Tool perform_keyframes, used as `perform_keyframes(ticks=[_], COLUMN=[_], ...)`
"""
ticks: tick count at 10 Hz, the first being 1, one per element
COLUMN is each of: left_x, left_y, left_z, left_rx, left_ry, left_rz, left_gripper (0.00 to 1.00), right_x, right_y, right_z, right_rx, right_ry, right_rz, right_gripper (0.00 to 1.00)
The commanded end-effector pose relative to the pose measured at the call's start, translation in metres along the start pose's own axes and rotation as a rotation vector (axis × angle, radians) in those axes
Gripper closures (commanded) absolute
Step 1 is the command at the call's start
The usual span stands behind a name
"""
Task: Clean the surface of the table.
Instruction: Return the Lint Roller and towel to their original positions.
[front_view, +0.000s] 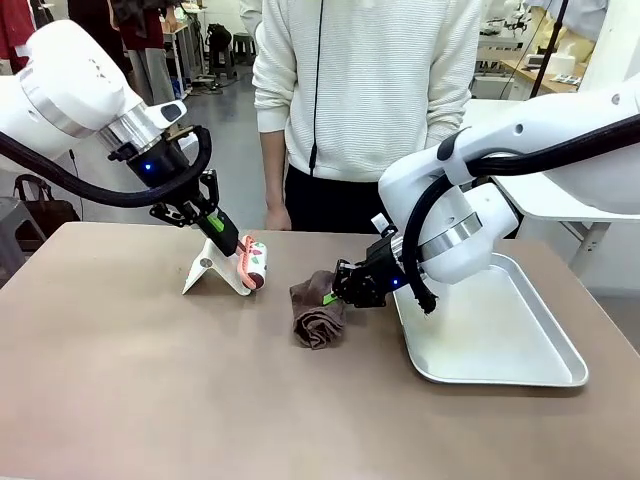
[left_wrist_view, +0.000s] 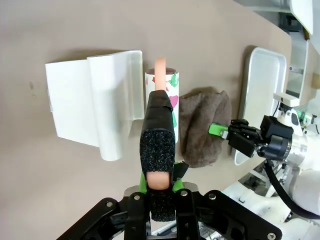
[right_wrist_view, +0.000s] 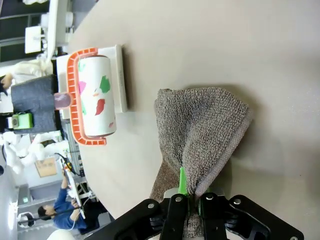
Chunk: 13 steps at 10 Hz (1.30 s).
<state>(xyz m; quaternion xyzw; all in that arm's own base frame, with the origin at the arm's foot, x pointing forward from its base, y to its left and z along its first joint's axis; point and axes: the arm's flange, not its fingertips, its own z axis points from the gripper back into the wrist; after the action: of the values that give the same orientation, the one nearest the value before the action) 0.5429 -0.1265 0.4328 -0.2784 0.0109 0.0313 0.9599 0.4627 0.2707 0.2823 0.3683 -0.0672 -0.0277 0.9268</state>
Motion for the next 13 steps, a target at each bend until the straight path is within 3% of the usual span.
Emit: perform_keyframes(ticks=[1,13], left_x=[0.009,0.02], left_y=[-0.003,0.012], left_z=[-0.004,-0.007], left_rx=[0.017,0.016], left_ry=[-0.033,0.0], left_rz=[0.057,0.017], left_gripper=[0.81,0.81], right_x=[-0.002,-0.002], right_y=[-0.001,-0.001], right_z=[-0.001,-0.001], right_rx=[0.005,0.005], right_ry=[-0.001,-0.001], right_rz=[-0.004,-0.004], right_gripper=[0.93,0.93])
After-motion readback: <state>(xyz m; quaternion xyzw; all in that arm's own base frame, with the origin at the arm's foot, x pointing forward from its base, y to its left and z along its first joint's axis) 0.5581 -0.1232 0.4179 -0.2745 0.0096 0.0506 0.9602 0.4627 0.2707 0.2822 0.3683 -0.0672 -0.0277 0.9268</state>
